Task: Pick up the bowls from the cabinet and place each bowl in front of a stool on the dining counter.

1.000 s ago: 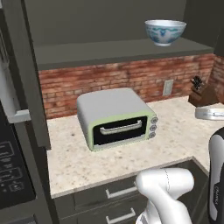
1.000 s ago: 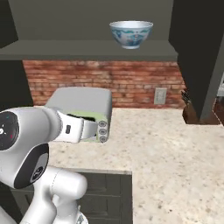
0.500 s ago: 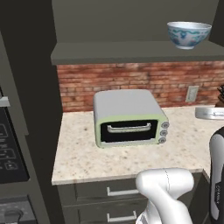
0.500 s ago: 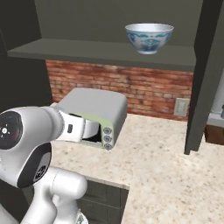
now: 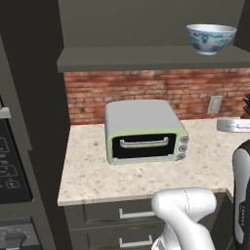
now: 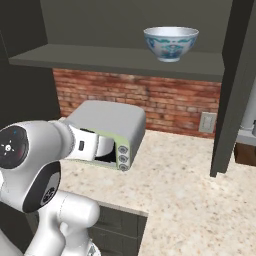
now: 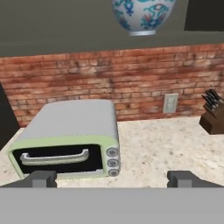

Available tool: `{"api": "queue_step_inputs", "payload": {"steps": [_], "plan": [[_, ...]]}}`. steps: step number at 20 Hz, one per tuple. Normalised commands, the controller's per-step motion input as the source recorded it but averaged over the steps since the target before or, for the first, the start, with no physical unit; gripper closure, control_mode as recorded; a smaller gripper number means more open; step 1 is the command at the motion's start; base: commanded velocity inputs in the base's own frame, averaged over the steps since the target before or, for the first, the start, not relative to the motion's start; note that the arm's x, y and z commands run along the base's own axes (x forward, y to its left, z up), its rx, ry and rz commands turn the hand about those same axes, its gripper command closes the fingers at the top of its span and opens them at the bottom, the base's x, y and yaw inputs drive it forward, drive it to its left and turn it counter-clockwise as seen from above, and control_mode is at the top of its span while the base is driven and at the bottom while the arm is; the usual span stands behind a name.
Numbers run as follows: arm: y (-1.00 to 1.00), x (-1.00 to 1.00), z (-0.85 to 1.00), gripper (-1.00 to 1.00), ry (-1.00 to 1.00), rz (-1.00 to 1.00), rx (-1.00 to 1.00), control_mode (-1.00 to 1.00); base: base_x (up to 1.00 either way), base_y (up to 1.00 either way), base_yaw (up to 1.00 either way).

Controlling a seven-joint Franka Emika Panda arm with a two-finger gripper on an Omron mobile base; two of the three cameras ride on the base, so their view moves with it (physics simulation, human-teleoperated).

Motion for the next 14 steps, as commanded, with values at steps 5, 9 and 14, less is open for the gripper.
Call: {"api": "queue_step_inputs", "payload": {"steps": [5,9,14], "plan": [[-0.01,-0.01,0.44,-1.0,-0.01,0.0,0.0,-1.0,0.0,0.0,0.0],[-0.01,0.0,0.68,-1.0,0.0,-0.05,0.01,-1.0,0.0,0.0,0.0],[-0.03,0.01,0.27,-1.0,0.07,-0.23,0.23,-1.0,0.0,0.0,0.0]]}}
